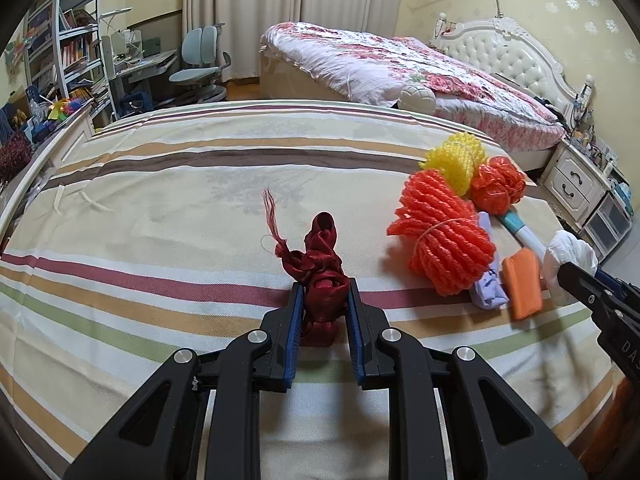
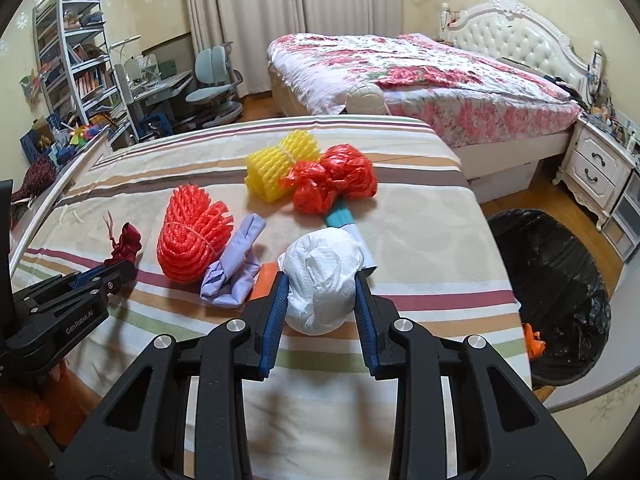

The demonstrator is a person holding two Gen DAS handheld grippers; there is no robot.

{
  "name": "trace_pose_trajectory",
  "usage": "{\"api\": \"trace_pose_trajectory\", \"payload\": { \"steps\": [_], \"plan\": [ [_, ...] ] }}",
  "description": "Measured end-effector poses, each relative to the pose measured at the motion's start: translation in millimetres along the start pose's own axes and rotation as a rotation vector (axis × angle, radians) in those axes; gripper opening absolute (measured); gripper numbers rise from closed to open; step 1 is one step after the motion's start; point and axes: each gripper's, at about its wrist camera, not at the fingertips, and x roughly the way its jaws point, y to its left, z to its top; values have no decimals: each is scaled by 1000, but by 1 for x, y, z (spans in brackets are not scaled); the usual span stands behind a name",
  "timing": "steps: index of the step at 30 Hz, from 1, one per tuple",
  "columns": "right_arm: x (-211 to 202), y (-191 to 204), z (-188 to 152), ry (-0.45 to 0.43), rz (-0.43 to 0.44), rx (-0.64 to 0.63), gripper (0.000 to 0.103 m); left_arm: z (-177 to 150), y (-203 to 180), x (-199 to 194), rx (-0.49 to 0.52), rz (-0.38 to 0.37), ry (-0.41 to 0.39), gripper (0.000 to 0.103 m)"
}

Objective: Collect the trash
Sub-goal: 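Close the right tool on the white plastic bag while the left tool holds the ribbon, then carry the ribbon and white bag in both tools over the black bin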

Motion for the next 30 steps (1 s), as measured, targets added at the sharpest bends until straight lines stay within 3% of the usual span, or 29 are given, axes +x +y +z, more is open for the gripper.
{"api": "trace_pose_trajectory", "payload": {
  "steps": [13,22,30],
  "plan": [
    [-29,-51,3,-80,-97,67,32,17,-45,-34,74,-94,-90,21],
    [-42,-119,-4,-107,-220,157,32,26,-121,-32,192,-195,-122,21],
    [-37,-176,-9,-97,-295,230,32,27,-197,-8,295,-274,-102,21]
  ]
}}
